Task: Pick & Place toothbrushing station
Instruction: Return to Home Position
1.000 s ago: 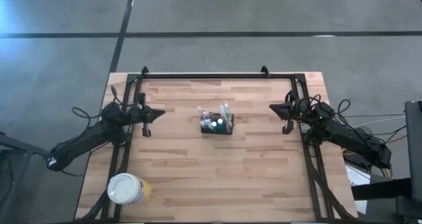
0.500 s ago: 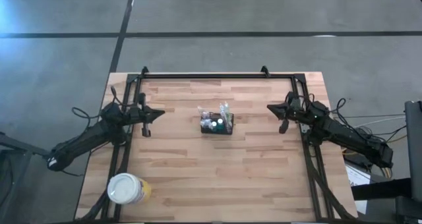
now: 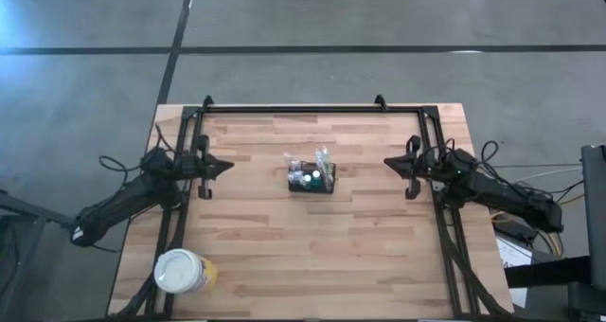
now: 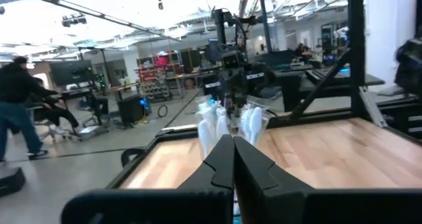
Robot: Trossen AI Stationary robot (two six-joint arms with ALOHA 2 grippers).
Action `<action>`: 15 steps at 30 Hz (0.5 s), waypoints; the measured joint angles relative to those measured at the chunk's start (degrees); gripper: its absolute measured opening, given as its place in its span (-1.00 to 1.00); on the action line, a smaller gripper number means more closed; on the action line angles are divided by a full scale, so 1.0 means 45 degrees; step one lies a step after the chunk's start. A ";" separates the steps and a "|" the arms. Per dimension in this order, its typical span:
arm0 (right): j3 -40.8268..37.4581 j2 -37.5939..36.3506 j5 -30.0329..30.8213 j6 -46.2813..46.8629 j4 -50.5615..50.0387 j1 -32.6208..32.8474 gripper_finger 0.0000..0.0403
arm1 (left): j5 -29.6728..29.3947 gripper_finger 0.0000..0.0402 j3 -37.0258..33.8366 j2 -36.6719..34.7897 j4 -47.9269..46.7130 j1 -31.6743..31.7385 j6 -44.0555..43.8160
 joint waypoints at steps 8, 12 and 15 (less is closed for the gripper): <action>0.0000 0.0199 0.2633 -0.0882 0.0882 0.3510 -0.96 | 0.0581 -1.00 -0.0315 -0.0006 -0.0237 -0.0332 -0.0657; 0.0000 0.0161 0.3572 -0.1618 0.0666 0.4938 -0.96 | 0.0608 -1.00 -0.0185 -0.0005 -0.0147 -0.0408 -0.0640; -0.0005 0.0148 0.3674 -0.1891 0.0629 0.5621 -0.96 | 0.0613 -1.00 -0.0154 -0.0005 -0.0119 -0.0408 -0.0558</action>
